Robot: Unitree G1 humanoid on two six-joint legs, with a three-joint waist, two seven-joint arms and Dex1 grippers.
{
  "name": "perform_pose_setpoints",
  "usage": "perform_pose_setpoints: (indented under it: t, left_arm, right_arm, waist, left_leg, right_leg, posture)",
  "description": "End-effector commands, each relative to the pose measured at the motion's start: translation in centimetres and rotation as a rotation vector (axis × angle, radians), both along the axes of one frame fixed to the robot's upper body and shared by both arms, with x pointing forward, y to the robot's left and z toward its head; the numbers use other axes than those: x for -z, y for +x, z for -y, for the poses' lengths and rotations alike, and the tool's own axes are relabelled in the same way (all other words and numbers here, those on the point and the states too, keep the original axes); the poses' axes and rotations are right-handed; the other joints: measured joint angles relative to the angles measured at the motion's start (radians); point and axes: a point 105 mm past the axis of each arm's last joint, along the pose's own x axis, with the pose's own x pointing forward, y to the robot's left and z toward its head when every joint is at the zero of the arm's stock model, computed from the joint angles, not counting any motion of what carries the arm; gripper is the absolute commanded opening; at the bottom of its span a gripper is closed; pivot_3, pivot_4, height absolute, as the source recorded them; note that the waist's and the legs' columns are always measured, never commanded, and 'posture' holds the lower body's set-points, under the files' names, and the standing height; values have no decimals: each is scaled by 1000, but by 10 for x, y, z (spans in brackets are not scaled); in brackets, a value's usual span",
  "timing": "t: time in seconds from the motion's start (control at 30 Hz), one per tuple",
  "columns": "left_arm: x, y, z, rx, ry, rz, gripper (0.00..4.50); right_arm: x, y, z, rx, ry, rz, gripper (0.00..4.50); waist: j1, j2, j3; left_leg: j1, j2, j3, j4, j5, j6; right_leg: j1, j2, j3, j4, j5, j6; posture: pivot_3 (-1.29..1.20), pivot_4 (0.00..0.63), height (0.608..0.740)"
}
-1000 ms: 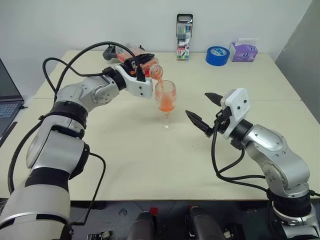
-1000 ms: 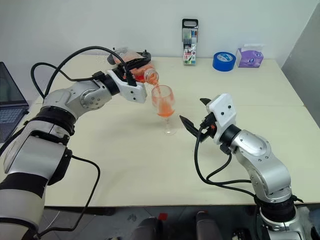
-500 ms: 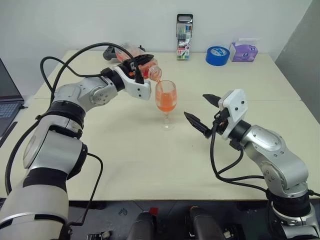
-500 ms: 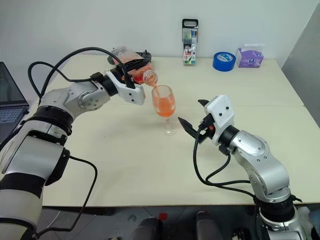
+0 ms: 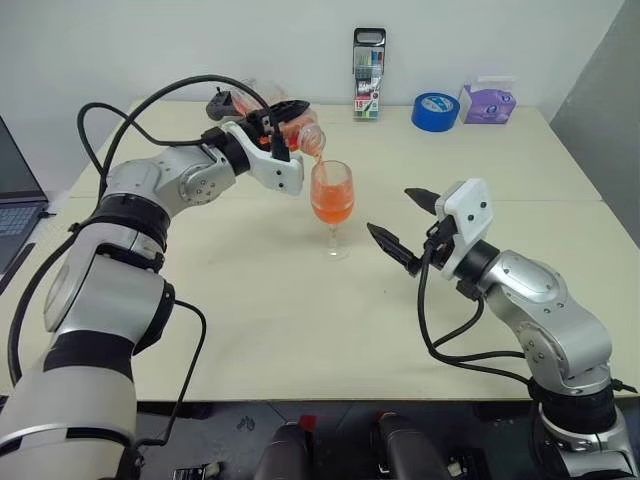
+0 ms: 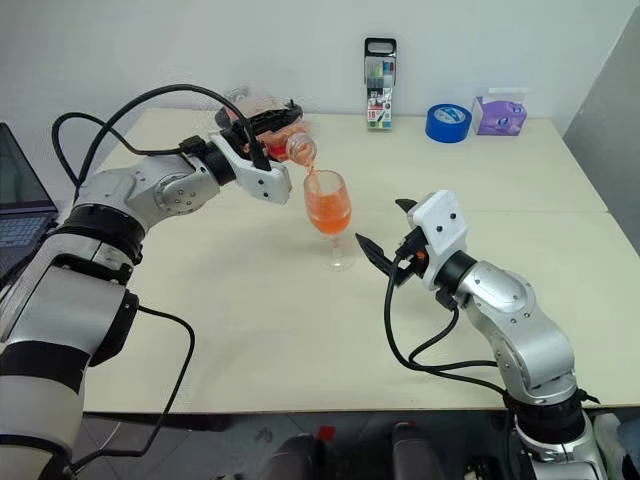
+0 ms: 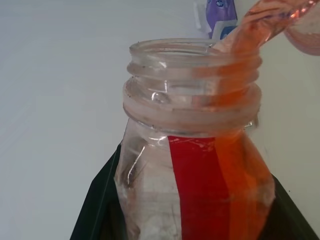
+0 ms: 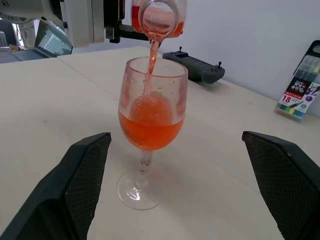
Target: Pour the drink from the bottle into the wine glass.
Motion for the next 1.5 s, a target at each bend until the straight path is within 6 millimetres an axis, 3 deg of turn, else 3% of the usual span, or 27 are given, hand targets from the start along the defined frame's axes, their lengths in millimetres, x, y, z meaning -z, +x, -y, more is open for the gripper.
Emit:
perform_pose_setpoints:
  t: [0.03, 0.77, 1.07, 1.17, 1.27, 1.37, 1.5]
  left_arm:
    - [-23, -3, -2, 3, -24, 68, 1712]
    - [-25, -3, 1, 18, -76, 45, 1712]
    - [-41, -4, -7, 120, -521, -195, 1712]
    - [-47, -2, -24, 136, -705, -271, 1712]
    - [-43, 4, -54, 97, -907, -358, 1712]
    - [-24, 6, -99, 18, -1155, -421, 1712]
    - [12, 4, -141, -107, -1375, -495, 1712]
  right_arm:
    - [-11, -4, -2, -10, 9, 51, 4500]
    - [-11, -4, -7, -27, 13, 50, 4500]
    - [-30, -10, -18, -90, 51, 79, 4500]
    - [-36, -14, -25, -136, 46, 80, 4500]
    - [-46, -19, -35, -195, 40, 69, 4500]
    - [-54, -27, -54, -293, 8, 23, 4500]
    - [-45, -33, -74, -376, -106, -56, 4500]
  waist:
    - [0, 0, 0]
    - [0, 0, 0]
    - [-1, 0, 0]
    - [-5, 0, 0]
    - [-12, 0, 0]
    - [-21, 0, 0]
    - [-26, 0, -1]
  left_leg:
    - [0, 0, 0, 0, 0, 0]
    - [0, 0, 0, 0, 0, 0]
    - [0, 0, 0, 1, 0, 0]
    - [0, 0, 0, 1, 0, 0]
    - [0, 1, -1, 2, 0, 0]
    - [0, 1, -3, 2, 0, 0]
    - [0, 2, -7, 3, 0, 0]
  right_leg:
    - [0, 0, 0, 0, 0, 0]
    - [0, 0, 0, 0, 0, 0]
    - [0, 0, 0, 1, 0, 0]
    - [0, 0, 0, 1, 0, 0]
    - [0, 0, 0, 2, 0, 0]
    - [-1, 0, 0, 4, 0, 0]
    - [-1, -2, -1, 5, 0, 0]
  posture:
    - [0, 150, 740]
    - [0, 150, 740]
    - [0, 150, 740]
    - [0, 150, 740]
    - [0, 150, 740]
    - [0, 150, 740]
    - [0, 150, 740]
